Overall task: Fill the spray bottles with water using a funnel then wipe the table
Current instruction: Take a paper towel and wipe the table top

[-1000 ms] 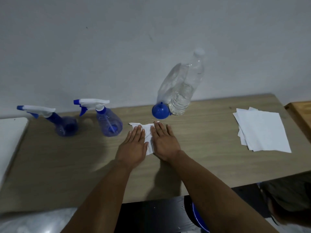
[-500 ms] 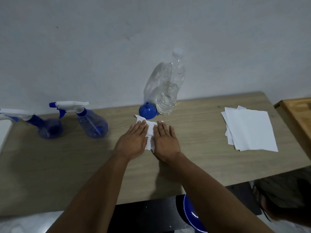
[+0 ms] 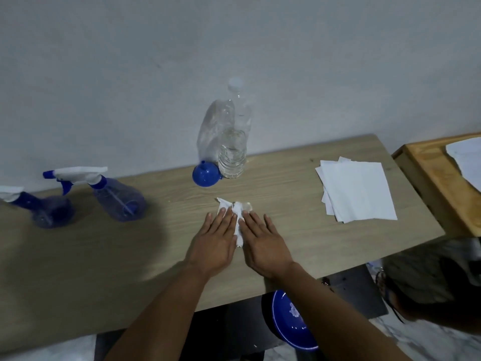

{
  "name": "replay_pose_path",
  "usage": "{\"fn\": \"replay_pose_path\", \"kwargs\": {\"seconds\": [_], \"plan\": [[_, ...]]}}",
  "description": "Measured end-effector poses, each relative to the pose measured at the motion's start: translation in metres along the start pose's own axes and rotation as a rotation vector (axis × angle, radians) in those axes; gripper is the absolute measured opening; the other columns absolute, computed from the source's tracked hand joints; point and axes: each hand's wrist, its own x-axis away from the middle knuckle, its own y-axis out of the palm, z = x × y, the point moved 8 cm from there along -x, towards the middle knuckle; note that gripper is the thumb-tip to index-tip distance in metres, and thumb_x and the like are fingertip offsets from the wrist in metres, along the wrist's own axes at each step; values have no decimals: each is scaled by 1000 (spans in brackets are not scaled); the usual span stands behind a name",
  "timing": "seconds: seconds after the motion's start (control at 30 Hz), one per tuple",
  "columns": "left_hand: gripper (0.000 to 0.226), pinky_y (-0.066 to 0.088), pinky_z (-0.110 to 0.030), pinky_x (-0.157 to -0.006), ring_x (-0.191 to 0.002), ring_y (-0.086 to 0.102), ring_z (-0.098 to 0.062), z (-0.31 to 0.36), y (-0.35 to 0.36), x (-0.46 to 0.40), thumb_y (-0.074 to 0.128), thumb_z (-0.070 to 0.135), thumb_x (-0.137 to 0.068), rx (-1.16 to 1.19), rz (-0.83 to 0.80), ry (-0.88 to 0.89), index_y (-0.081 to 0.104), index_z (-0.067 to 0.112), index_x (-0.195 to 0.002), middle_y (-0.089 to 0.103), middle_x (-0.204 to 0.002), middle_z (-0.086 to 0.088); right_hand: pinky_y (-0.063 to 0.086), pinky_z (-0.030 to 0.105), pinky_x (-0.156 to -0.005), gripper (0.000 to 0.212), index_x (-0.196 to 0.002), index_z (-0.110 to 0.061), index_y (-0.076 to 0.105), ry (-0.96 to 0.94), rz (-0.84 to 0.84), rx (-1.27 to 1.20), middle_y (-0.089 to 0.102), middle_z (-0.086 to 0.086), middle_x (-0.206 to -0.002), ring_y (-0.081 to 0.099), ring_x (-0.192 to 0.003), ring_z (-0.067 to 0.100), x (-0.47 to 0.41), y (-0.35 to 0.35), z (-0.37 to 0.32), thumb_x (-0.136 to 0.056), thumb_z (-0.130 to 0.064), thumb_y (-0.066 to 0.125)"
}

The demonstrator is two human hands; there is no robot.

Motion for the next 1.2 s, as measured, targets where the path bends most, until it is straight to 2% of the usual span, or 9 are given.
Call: {"fn": "replay_pose_path", "kwargs": {"seconds": [0.23,0.37,0.5,0.57,0.63,0.7,0.8,0.97,1.2], "plan": [[59,17,-49,-123,-153,17,-24,16,-3,-48,22,35,-103,47,0,-51,28,7,-155,27,-162,-9,25,68,-120,67,-150,-4,55,211,-38,78,47,15,-161,45,-150,36,-29,-12,54,-95,-39,38],[59,12,-44,-125,-153,13,-21,22,-13,-87,19,36,-104,143,16,-105,22,11,-157,22,-165,-4,14,65,-125,66,-158,-10,44,240,-15,-10,36,9,-169,28,-158,31,-45,-32,81,-98,-37,40],[61,23,-45,-122,-152,20,-24,14,-34,-79,24,35,-99,192,134,-199,25,12,-156,26,-163,-5,20,62,-125,81,-159,-9,42,192,94,-157,36,14,-168,26,-158,37,-43,-53,79,-90,-47,21],[64,20,-46,-123,-153,12,-26,12,-29,-68,22,37,-99,155,104,-171,17,12,-158,17,-165,-9,17,60,-127,79,-164,-10,30,129,5,-118,23,15,-173,17,-161,36,-48,-40,68,-95,-47,19],[66,12,-46,-124,-154,3,-27,11,-16,-67,12,41,-99,107,3,-118,8,12,-159,5,-167,-9,12,57,-129,73,-167,-9,19,121,-85,-50,11,14,-176,9,-163,33,-57,-24,68,-102,-42,26],[66,6,-46,-125,-154,-3,-25,11,-7,-74,7,42,-101,59,-58,-83,4,11,-159,-2,-167,-7,5,54,-131,69,-167,-8,16,126,-119,-5,6,13,-176,5,-164,31,-64,-18,75,-107,-37,33],[62,6,-47,-125,-154,-2,-24,17,-9,-97,14,40,-105,31,-54,-70,6,10,-159,1,-167,-8,3,57,-130,69,-167,-8,12,148,-138,50,4,12,-177,2,-164,29,-69,-24,93,-108,-36,33],[62,6,-50,-124,-154,5,-26,47,-15,-133,20,40,-105,29,-64,-37,13,9,-158,8,-167,-11,5,59,-130,70,-168,-10,11,291,-141,35,3,12,-177,1,-164,29,-53,-30,141,-106,-37,31],[63,4,-48,-124,-154,-4,-23,103,-6,-97,12,42,-104,17,-88,50,6,11,-158,-1,-167,-9,2,51,-132,69,-168,-8,9,401,-100,-6,1,15,-176,-4,-164,29,28,-24,134,-108,-34,31]]}}
